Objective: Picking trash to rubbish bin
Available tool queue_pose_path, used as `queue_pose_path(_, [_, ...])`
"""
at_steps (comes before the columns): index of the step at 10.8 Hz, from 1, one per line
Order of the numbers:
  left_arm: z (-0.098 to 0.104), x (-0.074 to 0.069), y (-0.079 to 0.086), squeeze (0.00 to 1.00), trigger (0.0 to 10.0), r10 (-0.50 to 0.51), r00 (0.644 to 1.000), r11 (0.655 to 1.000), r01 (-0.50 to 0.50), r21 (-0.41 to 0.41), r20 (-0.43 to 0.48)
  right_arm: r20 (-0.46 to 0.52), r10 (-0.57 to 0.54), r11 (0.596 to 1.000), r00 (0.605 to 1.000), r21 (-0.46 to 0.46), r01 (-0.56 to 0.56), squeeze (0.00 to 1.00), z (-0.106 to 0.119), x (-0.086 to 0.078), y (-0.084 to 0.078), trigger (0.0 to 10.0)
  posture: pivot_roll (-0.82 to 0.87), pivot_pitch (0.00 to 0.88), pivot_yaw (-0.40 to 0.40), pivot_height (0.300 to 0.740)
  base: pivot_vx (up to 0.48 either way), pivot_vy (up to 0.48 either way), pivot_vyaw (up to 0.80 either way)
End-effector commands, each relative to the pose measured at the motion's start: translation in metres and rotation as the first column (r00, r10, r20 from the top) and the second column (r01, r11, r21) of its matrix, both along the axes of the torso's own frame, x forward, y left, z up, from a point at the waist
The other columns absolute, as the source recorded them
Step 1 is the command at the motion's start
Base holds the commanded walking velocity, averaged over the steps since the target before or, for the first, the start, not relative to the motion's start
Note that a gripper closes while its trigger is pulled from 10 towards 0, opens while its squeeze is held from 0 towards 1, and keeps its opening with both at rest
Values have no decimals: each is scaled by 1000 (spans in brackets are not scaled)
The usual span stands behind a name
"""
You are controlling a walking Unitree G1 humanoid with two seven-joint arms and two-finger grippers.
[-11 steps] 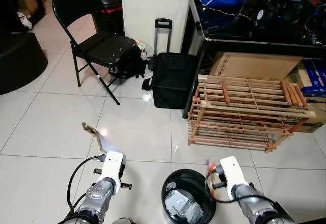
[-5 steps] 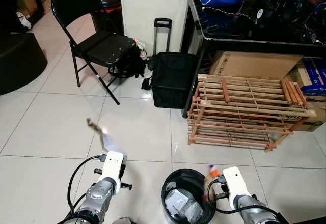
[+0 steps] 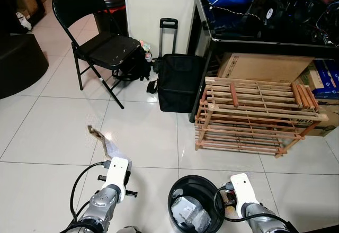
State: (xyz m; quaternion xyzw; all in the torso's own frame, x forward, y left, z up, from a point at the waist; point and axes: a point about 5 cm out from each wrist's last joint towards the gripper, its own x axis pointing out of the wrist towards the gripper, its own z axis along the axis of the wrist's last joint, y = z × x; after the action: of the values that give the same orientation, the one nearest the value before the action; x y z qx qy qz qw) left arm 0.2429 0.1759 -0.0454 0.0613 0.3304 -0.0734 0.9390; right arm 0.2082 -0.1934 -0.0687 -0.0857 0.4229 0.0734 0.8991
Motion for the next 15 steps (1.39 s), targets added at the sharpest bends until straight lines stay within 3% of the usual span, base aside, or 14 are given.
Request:
queue_pose_path(1, [1,2,-1,0,10000,-12,1000,1000,12,5,4,-2,-21,1000,1000,10,21,1000,0,-1,-1,10000,105,56,-43,740,0,0,0])
queue_pose_path(7, [2,2,-1,0,10000,-17,1000,1000,17,7,3,-3,-18,1000,1000,22,18,1000,-1,-1,3,10000,107,53,-36,740,0,0,0])
queue_pose_path(8, [2,3,0,0,10000,-20,1000,1000,20,11,1,-3,-14,1000,1000,25,14,0,-1,-1,6,10000,105,53,-34,740,0,0,0])
queue_pose_path(15, [3,4,0,0,10000,-24,1000,999,24,38,6,30,-6,999,1000,39,5,0,3,8,12,10000,97,31,-31,740,0,0,0])
